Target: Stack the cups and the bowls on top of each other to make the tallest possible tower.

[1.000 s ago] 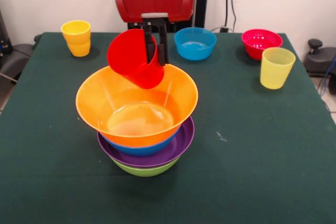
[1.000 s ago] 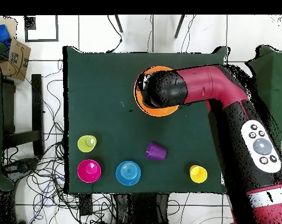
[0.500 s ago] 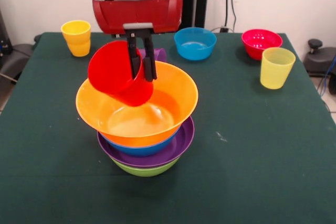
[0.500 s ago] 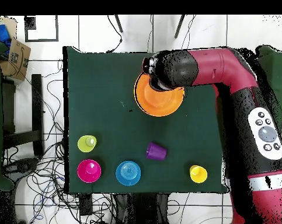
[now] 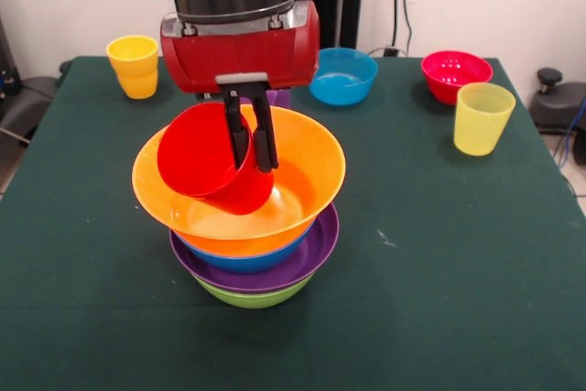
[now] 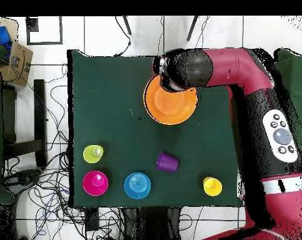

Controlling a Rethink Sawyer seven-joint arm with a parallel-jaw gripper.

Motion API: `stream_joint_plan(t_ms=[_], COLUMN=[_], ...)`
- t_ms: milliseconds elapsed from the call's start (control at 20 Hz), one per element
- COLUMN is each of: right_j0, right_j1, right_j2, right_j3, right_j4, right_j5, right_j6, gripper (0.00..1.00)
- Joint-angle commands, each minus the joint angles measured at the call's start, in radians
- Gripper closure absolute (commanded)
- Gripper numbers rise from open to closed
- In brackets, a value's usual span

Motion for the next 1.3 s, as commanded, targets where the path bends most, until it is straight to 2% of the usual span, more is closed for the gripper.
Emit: stream_joint_plan(t_ms=[50, 400, 650, 1000, 1300], right_j0=[0.021, -0.009, -0.016, -0.037, -0.035], right_j1=[0.002, -0.066, -0.141, -0.142, -0.138], right_j2=[-0.009, -0.001, 0.006, 0.012, 0.013], right_j3=[0.061, 0.180, 0.215, 0.251, 0.243], right_j4=[-0.030, -0.029, 0.004, 0.003, -0.016], right_j5=[0.025, -0.030, 0.030, 0.004, -0.017], right_j6=[-0.234, -0.207, -0.196, -0.201, -0.207], gripper=[1.00, 1.00, 1.00, 1.00, 1.00])
